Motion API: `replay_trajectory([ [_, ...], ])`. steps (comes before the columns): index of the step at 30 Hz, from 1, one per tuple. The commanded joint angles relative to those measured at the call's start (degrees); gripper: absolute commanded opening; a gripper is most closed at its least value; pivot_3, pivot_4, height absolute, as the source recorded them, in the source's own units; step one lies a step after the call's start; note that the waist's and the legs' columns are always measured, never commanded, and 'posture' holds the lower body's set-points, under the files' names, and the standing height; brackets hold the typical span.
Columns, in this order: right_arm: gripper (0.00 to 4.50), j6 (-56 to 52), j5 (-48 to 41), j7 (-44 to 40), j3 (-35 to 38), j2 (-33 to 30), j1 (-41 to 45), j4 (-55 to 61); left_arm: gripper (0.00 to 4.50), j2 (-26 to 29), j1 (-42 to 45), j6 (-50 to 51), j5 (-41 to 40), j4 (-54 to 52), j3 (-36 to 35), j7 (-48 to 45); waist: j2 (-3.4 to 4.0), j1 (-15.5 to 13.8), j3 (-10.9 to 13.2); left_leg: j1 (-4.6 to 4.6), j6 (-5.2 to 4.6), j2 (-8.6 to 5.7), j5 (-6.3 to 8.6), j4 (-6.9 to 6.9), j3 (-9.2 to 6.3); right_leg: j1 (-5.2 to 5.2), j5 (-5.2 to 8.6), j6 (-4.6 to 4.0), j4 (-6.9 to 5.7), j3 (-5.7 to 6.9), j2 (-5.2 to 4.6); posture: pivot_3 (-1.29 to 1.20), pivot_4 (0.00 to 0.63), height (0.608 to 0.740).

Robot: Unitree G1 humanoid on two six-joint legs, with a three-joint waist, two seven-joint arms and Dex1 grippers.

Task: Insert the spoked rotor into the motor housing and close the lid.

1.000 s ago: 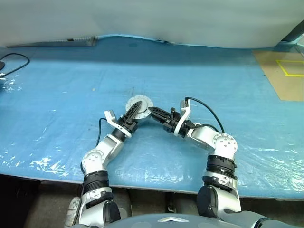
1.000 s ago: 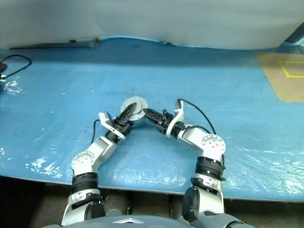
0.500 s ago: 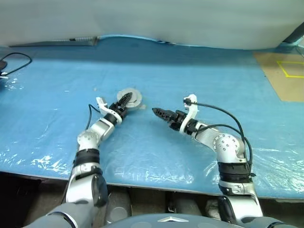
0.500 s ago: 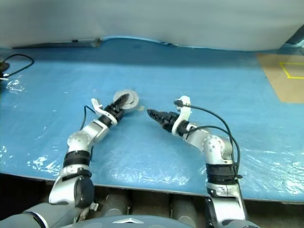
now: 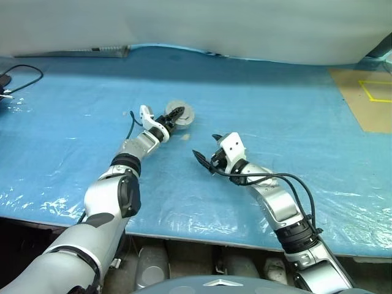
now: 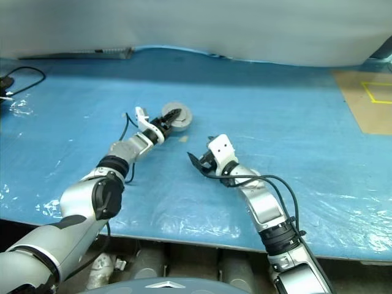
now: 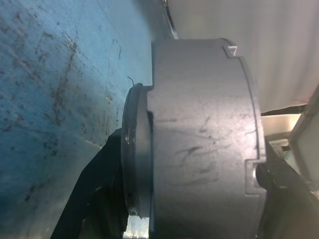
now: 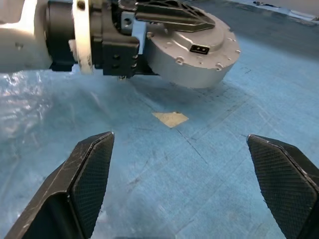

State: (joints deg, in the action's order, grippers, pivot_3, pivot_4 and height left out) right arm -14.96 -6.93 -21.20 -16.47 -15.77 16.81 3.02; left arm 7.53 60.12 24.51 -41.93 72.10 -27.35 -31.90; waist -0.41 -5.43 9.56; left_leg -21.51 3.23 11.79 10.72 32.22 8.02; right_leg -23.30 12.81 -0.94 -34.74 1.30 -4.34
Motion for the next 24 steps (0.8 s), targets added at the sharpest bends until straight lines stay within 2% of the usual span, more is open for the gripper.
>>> replay_trajectory([
  [1,4.5,2.1,1.4,-0.6,0.6,0.5,-0.4,0.7,2.39,0.1,3.4,-3.9,1.9,0.7,-1.5,1.3,-0.06,0.0,0.0,-0.01,0.0,0.0,0.0,0.0,0.0,0.0,0.0,0.0,0.0,0.0,0.0,0.0,0.15,0.74],
  [8,4.5,1.5,1.7,-2.0,1.0,1.1,-1.7,1.3,2.39,0.6,2.4,-4.1,6.0,2.1,-1.5,4.1,-0.16,-0.1,0.1,-0.06,-0.01,0.0,0.0,0.02,-0.06,0.01,-0.01,-0.04,0.0,0.07,-0.01,0.0,0.15,0.74],
  [14,4.5,-0.3,1.1,-3.6,0.8,1.7,-2.1,2.0,4.41,3.3,-0.1,-0.5,8.3,0.8,-1.3,5.2,-0.16,0.2,0.1,0.32,-0.01,0.03,0.0,0.04,-0.05,0.24,-0.03,-0.13,-0.04,0.01,0.0,0.0,0.15,0.74],
  [20,4.5,-2.0,0.0,-5.9,0.7,2.2,-2.5,2.3,4.47,7.3,-6.7,5.7,12.6,-5.1,2.9,4.2,-0.12,0.5,0.1,0.55,-0.01,0.05,0.0,0.07,0.02,0.38,0.1,-0.45,-0.04,-0.07,0.0,0.0,0.15,0.74],
  [24,4.5,-3.0,-1.1,-6.9,1.6,2.8,-3.1,2.7,4.47,9.7,-17.4,13.1,16.0,-20.5,10.7,0.9,0.01,1.3,0.0,0.66,-0.02,0.1,0.0,-0.01,0.16,0.6,0.16,-0.56,-0.04,-0.09,-0.01,0.0,0.15,0.74],
])
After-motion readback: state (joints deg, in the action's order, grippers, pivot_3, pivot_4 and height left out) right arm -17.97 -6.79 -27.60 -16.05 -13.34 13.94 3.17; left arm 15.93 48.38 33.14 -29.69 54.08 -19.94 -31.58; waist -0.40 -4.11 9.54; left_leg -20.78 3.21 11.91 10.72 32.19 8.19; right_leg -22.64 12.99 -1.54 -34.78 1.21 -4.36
